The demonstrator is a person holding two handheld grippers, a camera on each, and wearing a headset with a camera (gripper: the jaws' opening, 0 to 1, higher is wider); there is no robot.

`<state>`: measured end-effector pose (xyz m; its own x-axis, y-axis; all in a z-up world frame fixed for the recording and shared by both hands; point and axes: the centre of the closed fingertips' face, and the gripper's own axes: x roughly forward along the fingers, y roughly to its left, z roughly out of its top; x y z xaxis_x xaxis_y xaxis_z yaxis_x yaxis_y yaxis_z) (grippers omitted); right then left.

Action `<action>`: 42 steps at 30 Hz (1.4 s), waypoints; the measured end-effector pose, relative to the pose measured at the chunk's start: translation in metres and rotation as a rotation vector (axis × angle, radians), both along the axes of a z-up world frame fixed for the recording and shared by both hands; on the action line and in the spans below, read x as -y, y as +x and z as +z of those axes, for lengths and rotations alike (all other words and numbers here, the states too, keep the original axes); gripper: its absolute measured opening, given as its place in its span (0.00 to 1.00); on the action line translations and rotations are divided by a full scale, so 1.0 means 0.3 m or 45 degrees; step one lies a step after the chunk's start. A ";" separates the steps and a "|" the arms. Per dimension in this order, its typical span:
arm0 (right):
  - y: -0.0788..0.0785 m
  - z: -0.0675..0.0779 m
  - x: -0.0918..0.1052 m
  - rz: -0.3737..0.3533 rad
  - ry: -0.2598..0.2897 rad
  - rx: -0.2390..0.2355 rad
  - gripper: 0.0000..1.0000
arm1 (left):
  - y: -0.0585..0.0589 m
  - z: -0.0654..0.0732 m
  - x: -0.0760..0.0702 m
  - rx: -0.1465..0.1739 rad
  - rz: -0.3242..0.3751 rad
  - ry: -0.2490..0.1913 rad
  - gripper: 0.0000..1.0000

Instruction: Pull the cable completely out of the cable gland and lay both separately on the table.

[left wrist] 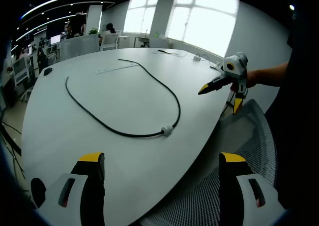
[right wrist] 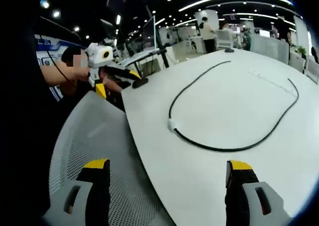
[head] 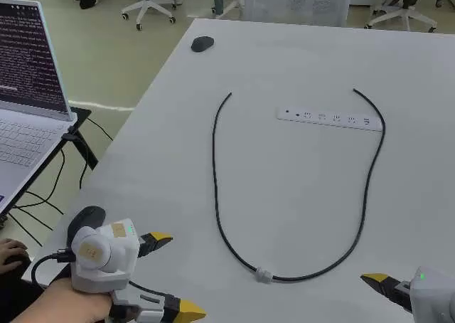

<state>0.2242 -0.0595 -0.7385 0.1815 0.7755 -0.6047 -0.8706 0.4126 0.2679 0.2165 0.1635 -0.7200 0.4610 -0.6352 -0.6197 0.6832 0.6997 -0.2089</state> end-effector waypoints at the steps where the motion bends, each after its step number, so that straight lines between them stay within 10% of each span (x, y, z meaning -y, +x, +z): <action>1: -0.001 -0.002 0.002 -0.001 0.002 -0.002 0.97 | 0.001 0.002 0.001 0.004 0.003 -0.002 0.95; 42: 0.069 0.008 -0.117 0.099 -0.078 0.037 0.81 | -0.034 0.003 0.019 0.012 0.011 -0.010 0.95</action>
<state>0.2450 -0.0245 -0.7361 0.1402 0.7495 -0.6470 -0.9076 0.3584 0.2186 0.2063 0.1579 -0.7192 0.4723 -0.6358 -0.6104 0.6792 0.7040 -0.2077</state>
